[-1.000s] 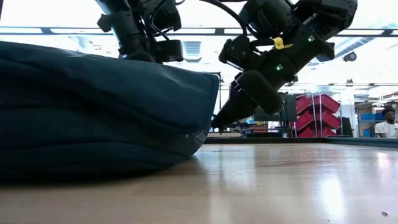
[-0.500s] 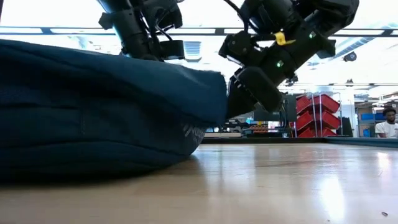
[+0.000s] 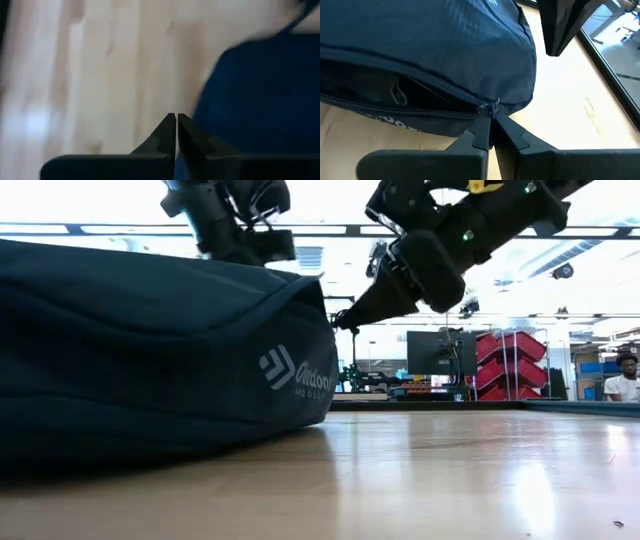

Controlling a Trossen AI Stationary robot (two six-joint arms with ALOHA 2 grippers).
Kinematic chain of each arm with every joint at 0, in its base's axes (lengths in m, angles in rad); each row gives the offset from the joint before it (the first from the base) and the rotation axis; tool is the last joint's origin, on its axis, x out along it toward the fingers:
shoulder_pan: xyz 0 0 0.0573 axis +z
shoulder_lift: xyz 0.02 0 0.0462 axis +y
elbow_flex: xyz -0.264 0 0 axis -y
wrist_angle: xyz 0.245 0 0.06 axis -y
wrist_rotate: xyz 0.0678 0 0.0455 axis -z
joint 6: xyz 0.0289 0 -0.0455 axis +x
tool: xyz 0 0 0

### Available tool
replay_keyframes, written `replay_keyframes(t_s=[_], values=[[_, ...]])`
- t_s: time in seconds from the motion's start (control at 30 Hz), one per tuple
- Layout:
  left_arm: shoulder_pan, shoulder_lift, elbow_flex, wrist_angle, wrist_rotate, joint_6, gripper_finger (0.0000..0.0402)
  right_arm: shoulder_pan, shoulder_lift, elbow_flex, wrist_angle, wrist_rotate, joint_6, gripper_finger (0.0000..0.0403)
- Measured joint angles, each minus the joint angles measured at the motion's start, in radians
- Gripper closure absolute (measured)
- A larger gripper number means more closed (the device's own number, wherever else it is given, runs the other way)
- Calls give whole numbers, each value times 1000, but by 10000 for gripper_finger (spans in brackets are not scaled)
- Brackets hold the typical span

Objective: Unpack backpack
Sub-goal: Close the dark blue backpack

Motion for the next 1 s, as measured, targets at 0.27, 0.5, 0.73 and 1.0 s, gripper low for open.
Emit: replay_keyframes(t_s=[0.27,0.5,0.73,1.0], values=[[69,32,1,78,216,-10,303,0,16,0,-1,1,4,403],[118,116,1,92,288,-19,195,0,25,0,-5,0,0,403],[117,152,1,91,314,-13,155,-2,25,0,-26,1,0,403],[119,134,39,40,426,-22,194,-5,25,0,-31,0,8,403]])
